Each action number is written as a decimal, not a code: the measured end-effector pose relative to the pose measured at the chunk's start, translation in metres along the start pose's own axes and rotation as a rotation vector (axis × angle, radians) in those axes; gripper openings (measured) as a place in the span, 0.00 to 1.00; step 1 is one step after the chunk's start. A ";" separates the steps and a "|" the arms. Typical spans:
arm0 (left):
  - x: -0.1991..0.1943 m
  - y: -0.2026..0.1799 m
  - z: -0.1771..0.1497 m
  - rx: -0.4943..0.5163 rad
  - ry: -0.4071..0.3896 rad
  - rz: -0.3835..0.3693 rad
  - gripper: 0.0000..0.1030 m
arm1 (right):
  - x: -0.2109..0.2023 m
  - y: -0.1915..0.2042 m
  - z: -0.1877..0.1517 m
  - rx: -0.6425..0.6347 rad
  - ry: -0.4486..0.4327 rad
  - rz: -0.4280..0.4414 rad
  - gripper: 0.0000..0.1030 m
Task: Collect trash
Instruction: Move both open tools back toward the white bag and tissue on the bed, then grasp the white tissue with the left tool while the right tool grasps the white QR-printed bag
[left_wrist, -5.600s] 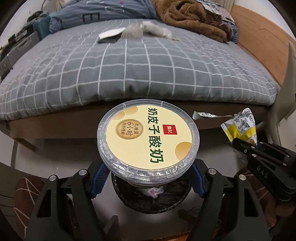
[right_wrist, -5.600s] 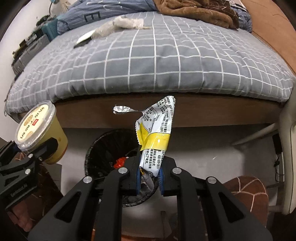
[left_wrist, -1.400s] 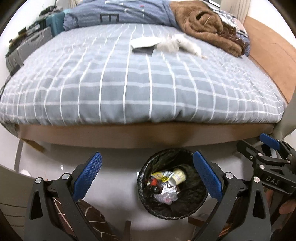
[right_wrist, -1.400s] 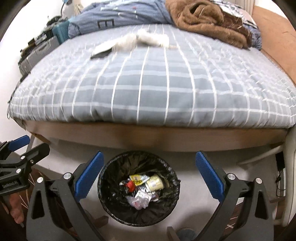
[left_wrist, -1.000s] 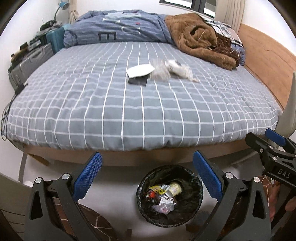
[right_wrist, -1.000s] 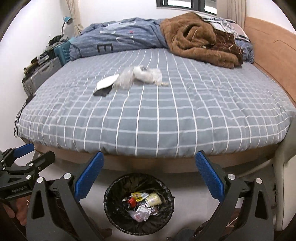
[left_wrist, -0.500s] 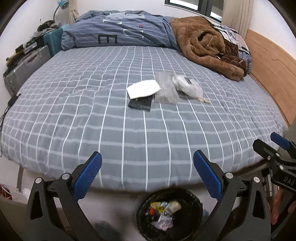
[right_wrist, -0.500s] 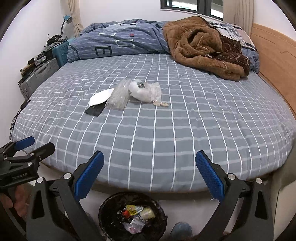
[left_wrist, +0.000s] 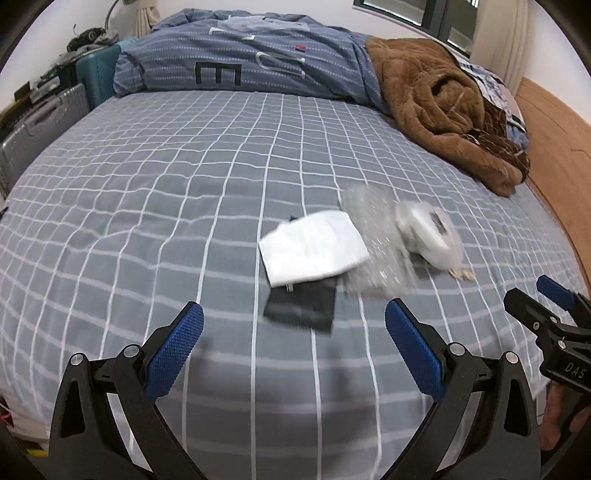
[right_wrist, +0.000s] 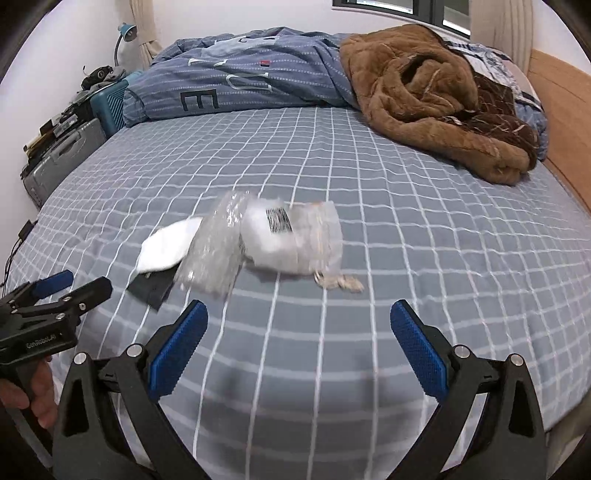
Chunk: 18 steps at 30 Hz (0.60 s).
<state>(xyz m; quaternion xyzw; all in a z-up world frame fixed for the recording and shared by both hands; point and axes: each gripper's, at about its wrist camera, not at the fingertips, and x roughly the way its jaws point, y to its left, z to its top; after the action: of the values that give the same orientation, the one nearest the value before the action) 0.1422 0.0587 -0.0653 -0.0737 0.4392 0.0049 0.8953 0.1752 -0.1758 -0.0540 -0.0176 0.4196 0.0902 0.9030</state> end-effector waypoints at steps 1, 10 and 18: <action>0.009 0.002 0.006 -0.006 0.003 -0.002 0.94 | 0.008 0.002 0.004 -0.004 -0.004 -0.005 0.93; 0.062 -0.007 0.028 0.024 0.040 0.010 0.94 | 0.071 0.010 0.030 -0.004 0.026 0.008 0.93; 0.095 -0.020 0.029 0.027 0.084 0.034 0.79 | 0.112 0.002 0.031 0.010 0.062 0.018 0.93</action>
<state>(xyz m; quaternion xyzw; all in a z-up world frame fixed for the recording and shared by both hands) 0.2252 0.0378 -0.1203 -0.0543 0.4777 0.0113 0.8768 0.2685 -0.1543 -0.1190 -0.0120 0.4480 0.0957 0.8888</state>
